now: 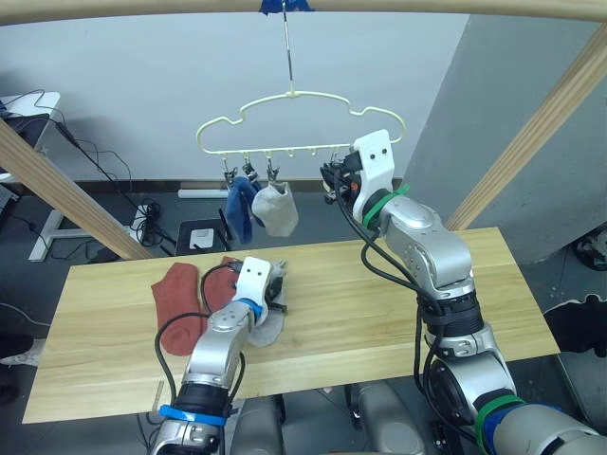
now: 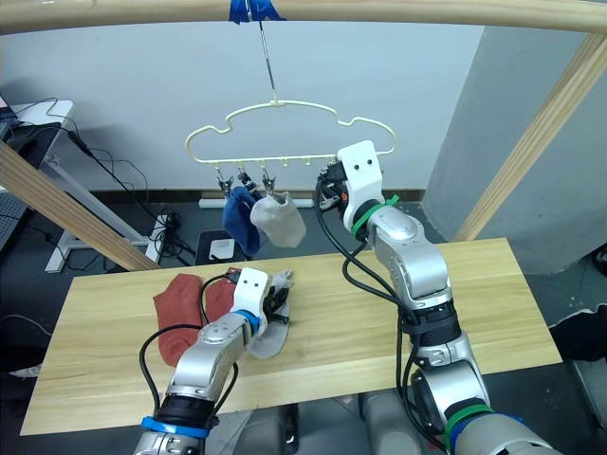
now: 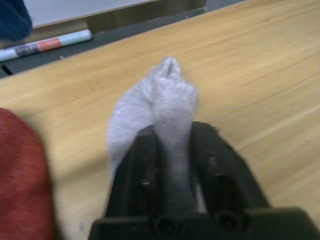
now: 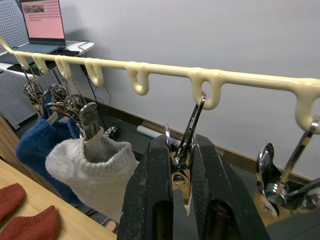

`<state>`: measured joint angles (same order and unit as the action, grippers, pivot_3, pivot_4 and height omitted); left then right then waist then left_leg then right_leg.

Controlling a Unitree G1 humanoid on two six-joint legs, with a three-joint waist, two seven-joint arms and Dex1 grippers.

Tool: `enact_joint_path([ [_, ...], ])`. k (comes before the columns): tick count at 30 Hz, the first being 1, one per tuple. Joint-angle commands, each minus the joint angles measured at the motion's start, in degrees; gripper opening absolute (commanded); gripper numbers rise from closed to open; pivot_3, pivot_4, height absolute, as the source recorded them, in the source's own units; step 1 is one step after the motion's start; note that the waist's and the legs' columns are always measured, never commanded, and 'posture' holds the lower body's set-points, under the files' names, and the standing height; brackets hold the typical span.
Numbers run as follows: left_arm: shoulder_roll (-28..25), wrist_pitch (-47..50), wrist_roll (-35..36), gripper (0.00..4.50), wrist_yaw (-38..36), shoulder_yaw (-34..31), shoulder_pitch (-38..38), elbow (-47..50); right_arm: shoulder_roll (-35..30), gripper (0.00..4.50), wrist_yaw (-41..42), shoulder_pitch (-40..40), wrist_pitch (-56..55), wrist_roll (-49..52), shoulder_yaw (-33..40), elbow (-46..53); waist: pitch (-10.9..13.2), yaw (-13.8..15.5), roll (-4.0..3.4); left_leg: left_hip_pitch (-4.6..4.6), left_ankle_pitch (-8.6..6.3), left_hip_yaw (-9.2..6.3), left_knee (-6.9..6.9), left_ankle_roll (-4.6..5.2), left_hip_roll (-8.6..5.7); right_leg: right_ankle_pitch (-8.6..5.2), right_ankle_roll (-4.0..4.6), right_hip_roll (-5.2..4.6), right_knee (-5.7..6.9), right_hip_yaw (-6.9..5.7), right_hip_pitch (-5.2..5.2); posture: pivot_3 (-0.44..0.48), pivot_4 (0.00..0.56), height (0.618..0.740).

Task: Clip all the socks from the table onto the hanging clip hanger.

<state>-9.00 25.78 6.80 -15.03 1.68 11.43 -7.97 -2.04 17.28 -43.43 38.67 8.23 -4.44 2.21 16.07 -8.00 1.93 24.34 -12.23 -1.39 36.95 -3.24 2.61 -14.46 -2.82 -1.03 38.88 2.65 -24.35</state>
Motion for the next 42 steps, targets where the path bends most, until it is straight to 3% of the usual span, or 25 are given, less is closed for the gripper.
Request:
enact_joint_path([
  [1, 1.97, -1.13, 3.19, 0.0, -2.49, -0.14, -1.27, 3.93, 0.18, 0.15, -0.16, -0.14, -0.23, 1.26, 0.4, 3.42, 0.0, 0.01, 0.0, 0.0, 0.0, 0.0, 0.0, 0.0, 0.0, 0.0, 0.0, 0.0, -0.01, 0.0, 0.0, -0.212, 0.27, 0.74],
  [7, 8.02, -0.54, 12.7, 0.0, -5.65, -2.27, -0.65, 11.83, 0.16, 0.15, -0.18, -0.33, 0.0, 1.49, 0.55, 3.66, 0.01, 0.02, 0.01, 0.05, 0.0, 0.0, 0.0, 0.0, 0.0, -0.01, -0.01, 0.0, -0.06, 0.0, -0.01, -0.217, 0.272, 0.74],
  [16, 11.55, 7.85, 26.29, 0.0, -6.12, -4.73, 0.74, 20.43, 0.31, 0.15, 0.03, -0.29, 0.91, 2.07, 0.68, 4.47, 0.01, -0.27, 0.01, 0.04, 0.0, 0.01, -0.04, 0.0, 0.01, -0.04, -0.06, 0.03, -0.11, 0.01, -0.01, -0.22, 0.273, 0.74],
  [30, 12.31, 6.95, 25.44, 0.0, -2.0, -4.62, 9.26, 15.42, 0.28, 0.15, 0.42, -0.31, 2.6, 3.54, 0.18, 5.4, 0.02, -0.21, 0.02, 0.09, -0.01, -0.01, -0.08, 0.01, -0.01, -0.05, -0.07, 0.04, -0.28, 0.0, 0.0, -0.223, 0.268, 0.74],
  [42, 13.74, 4.19, 24.84, 0.0, -1.61, -4.13, 11.0, 14.9, 0.02, 0.15, 0.4, -0.03, 3.45, 3.34, -0.12, 5.58, 0.02, -0.19, 0.02, 0.14, -0.01, -0.02, -0.09, 0.01, -0.01, -0.05, -0.08, 0.04, -0.34, -0.02, -0.01, -0.223, 0.263, 0.74],
])
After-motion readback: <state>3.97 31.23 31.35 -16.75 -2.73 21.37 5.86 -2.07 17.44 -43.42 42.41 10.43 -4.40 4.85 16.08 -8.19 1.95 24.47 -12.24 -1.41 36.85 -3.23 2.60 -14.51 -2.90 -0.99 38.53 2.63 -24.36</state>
